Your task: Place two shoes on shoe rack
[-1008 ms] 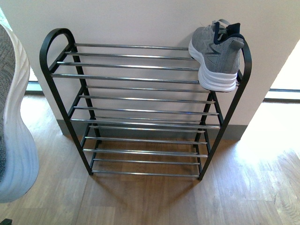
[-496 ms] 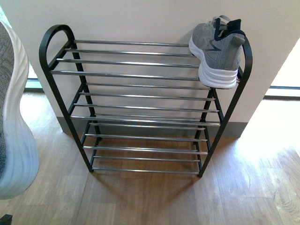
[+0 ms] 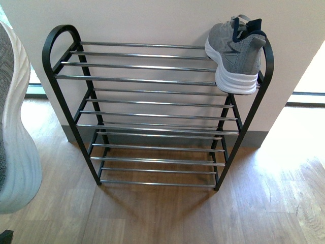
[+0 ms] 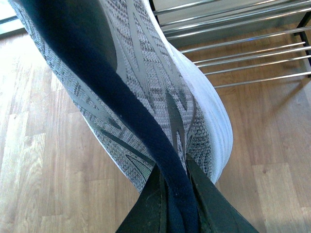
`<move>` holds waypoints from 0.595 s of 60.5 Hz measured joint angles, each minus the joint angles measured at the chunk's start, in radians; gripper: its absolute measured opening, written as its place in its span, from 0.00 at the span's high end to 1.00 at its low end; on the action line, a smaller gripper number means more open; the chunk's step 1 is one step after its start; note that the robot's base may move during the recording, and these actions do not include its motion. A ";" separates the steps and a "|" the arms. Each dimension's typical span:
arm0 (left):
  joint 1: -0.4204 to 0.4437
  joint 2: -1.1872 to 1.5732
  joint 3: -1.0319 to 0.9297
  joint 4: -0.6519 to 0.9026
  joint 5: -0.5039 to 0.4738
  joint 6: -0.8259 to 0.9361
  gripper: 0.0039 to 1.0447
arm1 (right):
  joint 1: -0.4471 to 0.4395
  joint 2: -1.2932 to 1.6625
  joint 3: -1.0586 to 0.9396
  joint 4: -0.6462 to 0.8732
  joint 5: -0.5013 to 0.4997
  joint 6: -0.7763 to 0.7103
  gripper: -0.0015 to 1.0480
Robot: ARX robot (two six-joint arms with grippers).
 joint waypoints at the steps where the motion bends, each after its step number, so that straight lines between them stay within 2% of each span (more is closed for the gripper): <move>1: 0.000 0.000 0.000 0.000 0.000 0.000 0.97 | 0.000 -0.004 -0.010 0.014 0.000 0.000 0.99; 36: 0.000 0.000 0.000 0.000 0.000 0.000 0.97 | 0.000 -0.214 -0.015 -0.174 0.001 0.000 0.99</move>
